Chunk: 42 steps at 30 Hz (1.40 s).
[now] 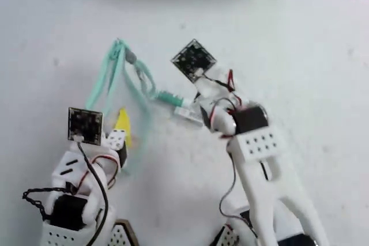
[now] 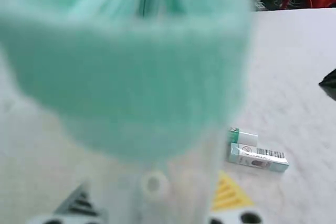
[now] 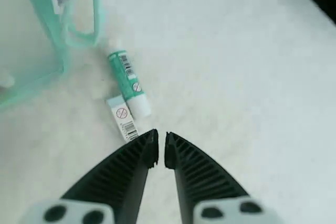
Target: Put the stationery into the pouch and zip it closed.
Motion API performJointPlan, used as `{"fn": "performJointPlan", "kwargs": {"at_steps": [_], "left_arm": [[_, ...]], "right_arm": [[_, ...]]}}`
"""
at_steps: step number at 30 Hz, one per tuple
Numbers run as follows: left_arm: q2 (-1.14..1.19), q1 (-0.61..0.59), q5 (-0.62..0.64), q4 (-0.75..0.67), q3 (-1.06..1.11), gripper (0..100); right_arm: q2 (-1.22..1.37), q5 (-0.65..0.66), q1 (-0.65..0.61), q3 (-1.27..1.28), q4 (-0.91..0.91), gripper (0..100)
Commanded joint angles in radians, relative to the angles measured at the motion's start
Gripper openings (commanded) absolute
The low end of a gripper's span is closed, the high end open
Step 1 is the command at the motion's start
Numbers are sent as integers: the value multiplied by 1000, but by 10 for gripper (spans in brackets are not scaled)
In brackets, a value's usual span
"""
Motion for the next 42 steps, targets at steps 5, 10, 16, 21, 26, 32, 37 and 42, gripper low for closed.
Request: {"fn": "performJointPlan", "kwargs": {"at_steps": [5, 10, 16, 21, 26, 32, 37, 42], "left_arm": [[4, -30, 9, -25, -11, 31], [4, -31, 9, -25, -11, 31], [4, -114, 20, -44, -18, 31], [4, -124, 60, -46, -17, 34], [4, -120, 60, -46, -17, 34], [4, -120, 60, -46, -17, 35], [4, -120, 60, -46, -17, 35], [4, -125, 60, -46, -17, 35]], "right_arm": [[220, 34, -94, -176, 16, 179], [377, 143, -186, -265, 16, 170], [642, 140, -142, -459, 44, 149], [766, 140, -74, -517, 45, 151], [802, 140, -76, -519, 44, 152], [809, 140, -107, -519, -18, 152], [812, 143, -140, -519, -70, 152], [814, 147, -145, -537, -73, 152]]}}
